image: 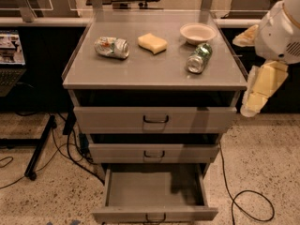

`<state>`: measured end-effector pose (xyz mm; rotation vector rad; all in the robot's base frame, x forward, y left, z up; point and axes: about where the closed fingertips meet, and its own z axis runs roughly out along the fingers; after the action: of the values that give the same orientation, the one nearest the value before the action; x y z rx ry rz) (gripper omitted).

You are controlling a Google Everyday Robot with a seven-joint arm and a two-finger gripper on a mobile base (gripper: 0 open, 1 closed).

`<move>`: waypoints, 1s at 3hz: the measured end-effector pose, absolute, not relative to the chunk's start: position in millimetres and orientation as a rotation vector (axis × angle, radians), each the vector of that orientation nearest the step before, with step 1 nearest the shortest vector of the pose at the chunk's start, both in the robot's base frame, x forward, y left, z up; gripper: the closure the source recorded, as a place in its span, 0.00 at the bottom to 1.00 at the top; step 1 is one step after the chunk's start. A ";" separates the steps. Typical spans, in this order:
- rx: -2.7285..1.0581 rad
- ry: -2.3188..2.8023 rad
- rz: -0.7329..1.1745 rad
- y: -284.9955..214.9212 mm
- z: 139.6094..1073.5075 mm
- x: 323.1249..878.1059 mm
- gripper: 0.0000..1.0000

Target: Place green can into bottom drawer

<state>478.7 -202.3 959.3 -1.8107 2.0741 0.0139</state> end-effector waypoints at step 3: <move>-2.079 1.532 0.167 -198.1 960.1 537.6 0.00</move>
Offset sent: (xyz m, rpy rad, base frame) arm 0.0768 -0.0036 -0.0093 0.2162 -0.1164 0.7000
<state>537.6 -198.1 960.1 -2.0792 1.5321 0.1667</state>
